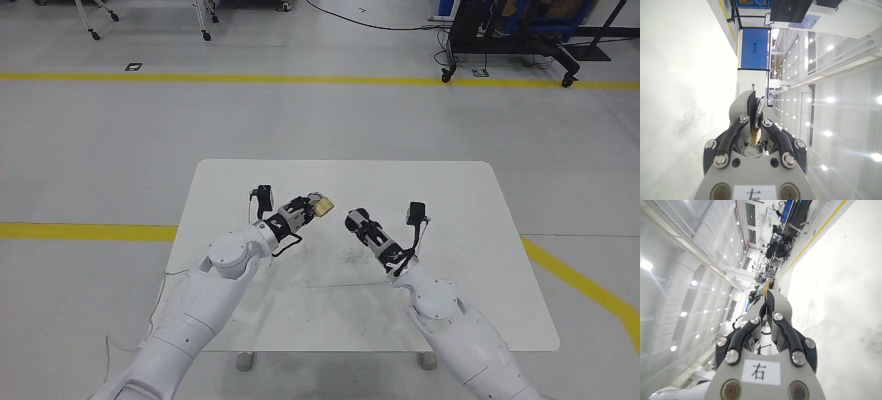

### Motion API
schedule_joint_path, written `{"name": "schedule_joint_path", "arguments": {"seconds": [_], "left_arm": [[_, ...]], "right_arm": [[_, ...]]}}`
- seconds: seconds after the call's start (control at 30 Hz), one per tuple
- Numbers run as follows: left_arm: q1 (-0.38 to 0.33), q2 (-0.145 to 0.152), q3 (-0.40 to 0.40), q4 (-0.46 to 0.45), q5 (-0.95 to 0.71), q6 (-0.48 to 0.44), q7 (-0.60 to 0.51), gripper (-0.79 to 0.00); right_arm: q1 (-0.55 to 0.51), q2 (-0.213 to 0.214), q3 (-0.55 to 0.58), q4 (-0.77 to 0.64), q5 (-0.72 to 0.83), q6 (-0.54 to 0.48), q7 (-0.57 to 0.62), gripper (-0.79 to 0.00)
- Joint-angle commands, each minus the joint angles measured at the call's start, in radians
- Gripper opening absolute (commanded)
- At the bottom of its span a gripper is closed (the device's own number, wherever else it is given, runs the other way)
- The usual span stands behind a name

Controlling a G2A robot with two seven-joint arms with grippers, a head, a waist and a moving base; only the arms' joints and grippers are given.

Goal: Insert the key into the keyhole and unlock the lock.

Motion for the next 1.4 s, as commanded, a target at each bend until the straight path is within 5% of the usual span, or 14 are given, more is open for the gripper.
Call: {"name": "schedule_joint_path", "arguments": {"seconds": [0.0,1.37], "left_arm": [[0.005,-0.004,-0.001,-0.001,-0.020,0.001,0.003,-0.785],[0.059,-0.016,-0.045,-0.073,0.048,0.008,0.031,-0.785]], "right_arm": [[-0.010,-0.003,-0.009,-0.014,0.001,-0.003,-0.026,-0.785],[-0.034,-0.056,-0.067,-0.064,-0.144,0.105,-0.206,-0.785]]}}
